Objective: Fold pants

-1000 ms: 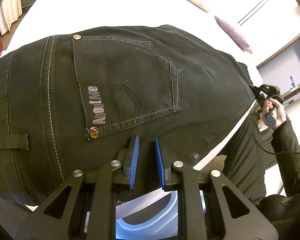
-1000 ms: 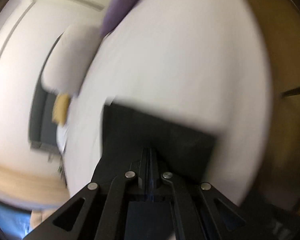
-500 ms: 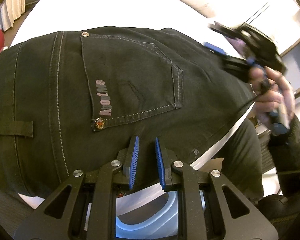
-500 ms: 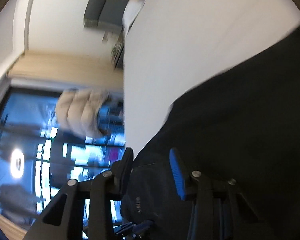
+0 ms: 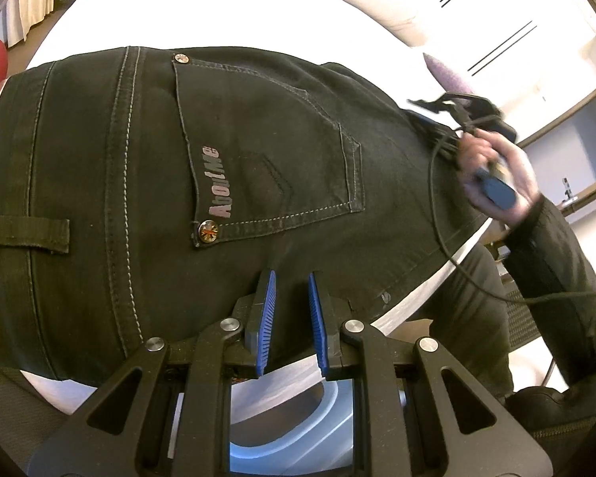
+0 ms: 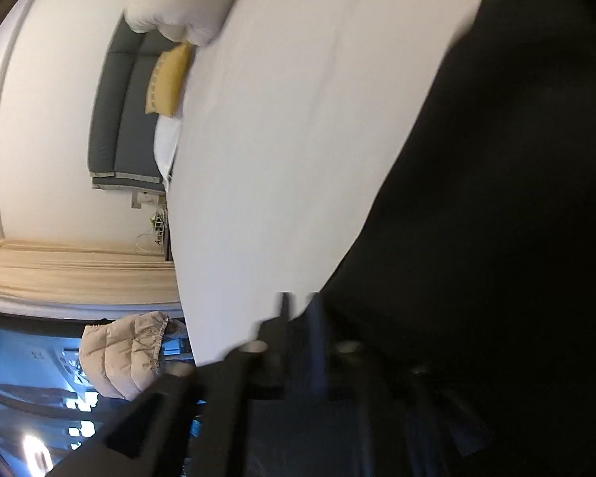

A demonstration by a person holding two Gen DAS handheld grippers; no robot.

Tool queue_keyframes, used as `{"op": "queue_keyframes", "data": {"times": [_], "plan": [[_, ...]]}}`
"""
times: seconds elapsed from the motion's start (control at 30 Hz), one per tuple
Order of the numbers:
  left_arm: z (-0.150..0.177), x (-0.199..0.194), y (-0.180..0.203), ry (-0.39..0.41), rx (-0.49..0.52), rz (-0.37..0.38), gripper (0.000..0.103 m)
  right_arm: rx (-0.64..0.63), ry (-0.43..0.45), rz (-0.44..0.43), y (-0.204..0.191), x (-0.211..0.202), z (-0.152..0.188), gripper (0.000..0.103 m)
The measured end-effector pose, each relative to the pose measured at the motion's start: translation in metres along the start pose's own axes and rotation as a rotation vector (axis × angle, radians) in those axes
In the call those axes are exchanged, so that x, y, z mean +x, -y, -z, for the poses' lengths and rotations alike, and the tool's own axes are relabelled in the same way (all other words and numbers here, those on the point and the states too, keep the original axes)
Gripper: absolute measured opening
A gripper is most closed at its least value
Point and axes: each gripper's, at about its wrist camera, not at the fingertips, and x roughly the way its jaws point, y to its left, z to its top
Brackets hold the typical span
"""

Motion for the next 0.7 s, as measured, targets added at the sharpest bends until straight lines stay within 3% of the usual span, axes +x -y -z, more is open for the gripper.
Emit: {"op": "queue_keyframes", "data": {"times": [0.07,0.13,0.23,0.27,0.3,0.37,0.4,0.57,0.7], "plan": [[0.0,-0.002,-0.003,-0.002,-0.023,0.016,0.017,-0.049,-0.039,-0.074,-0.013,-0.02,0.027,0.046],[-0.001,-0.004,-0.008,-0.007,-0.048,0.033,0.017,-0.121,-0.155,-0.164,-0.026,-0.019,0.066,0.047],[-0.003,-0.004,-0.007,-0.02,-0.036,0.018,0.017,-0.18,-0.313,-0.153,-0.017,-0.003,0.116,0.047],[-0.004,-0.004,-0.005,-0.025,-0.025,0.005,0.017,-0.17,-0.33,-0.13,-0.001,0.002,0.129,0.03],[-0.004,-0.004,-0.001,-0.031,-0.01,-0.011,0.017,-0.172,-0.321,-0.12,0.009,0.004,0.132,0.003],[-0.003,-0.004,0.007,-0.04,0.027,-0.043,0.017,-0.122,-0.327,-0.113,0.028,0.002,0.123,0.0],[-0.003,-0.003,0.011,-0.043,0.046,-0.06,0.017,-0.075,-0.305,-0.146,0.04,-0.007,0.112,0.0],[-0.001,0.0,0.014,-0.053,0.039,-0.075,0.017,-0.004,-0.082,-0.102,0.092,-0.085,0.065,0.0],[0.005,-0.001,0.02,-0.08,0.071,-0.096,0.017,0.086,0.167,-0.063,0.124,-0.142,0.016,0.0]]}}
